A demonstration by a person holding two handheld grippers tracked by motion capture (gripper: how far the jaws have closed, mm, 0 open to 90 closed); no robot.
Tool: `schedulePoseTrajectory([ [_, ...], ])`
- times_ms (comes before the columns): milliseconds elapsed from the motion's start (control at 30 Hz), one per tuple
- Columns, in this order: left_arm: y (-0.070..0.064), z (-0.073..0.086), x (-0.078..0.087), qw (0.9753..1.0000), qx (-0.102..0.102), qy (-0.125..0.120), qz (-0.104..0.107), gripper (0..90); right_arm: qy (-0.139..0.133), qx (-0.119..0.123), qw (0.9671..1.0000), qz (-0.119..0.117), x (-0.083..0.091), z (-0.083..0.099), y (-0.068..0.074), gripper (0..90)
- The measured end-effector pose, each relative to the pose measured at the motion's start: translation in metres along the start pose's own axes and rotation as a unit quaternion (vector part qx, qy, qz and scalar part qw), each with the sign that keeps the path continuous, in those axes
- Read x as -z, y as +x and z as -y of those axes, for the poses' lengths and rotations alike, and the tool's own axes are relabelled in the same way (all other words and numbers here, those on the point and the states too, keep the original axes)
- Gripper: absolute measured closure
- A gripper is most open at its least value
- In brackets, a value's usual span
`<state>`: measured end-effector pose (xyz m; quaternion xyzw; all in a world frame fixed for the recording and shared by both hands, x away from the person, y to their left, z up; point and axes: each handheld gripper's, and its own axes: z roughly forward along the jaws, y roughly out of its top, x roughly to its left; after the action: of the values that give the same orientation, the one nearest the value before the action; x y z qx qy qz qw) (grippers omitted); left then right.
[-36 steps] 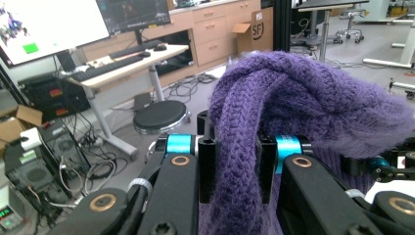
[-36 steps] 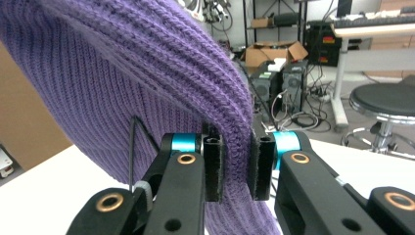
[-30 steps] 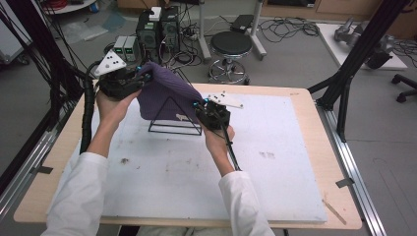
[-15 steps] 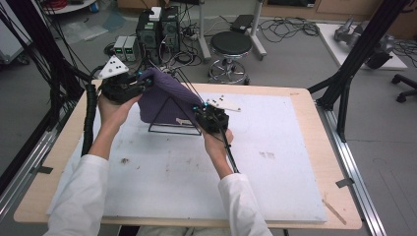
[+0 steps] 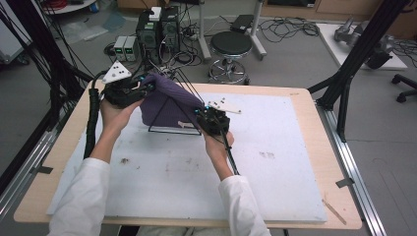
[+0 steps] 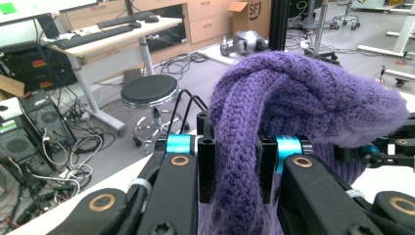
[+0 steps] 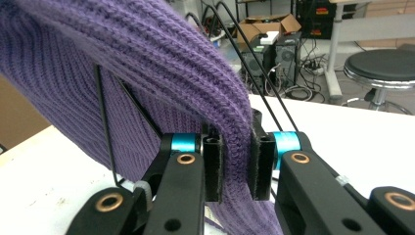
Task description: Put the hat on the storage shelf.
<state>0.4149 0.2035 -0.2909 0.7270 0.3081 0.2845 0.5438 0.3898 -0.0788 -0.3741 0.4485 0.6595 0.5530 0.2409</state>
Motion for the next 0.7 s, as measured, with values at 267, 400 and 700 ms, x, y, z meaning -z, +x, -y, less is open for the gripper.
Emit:
schedulePoseTrajectory([
  [267,-0.002,0.014,-0.006,0.9999,0.006,0.011,0.004,77.7,0.020,-0.011,0.9997,0.010,-0.006,0.012,-0.005,80.2],
  [400,-0.001,0.017,-0.006,0.9997,0.019,0.012,0.011,77.3,0.026,-0.015,0.9995,0.008,-0.007,0.013,-0.006,79.4],
  [700,-0.001,0.021,-0.005,0.9991,0.032,0.010,0.025,74.1,0.033,-0.026,0.9991,0.006,-0.009,0.015,-0.008,77.2],
])
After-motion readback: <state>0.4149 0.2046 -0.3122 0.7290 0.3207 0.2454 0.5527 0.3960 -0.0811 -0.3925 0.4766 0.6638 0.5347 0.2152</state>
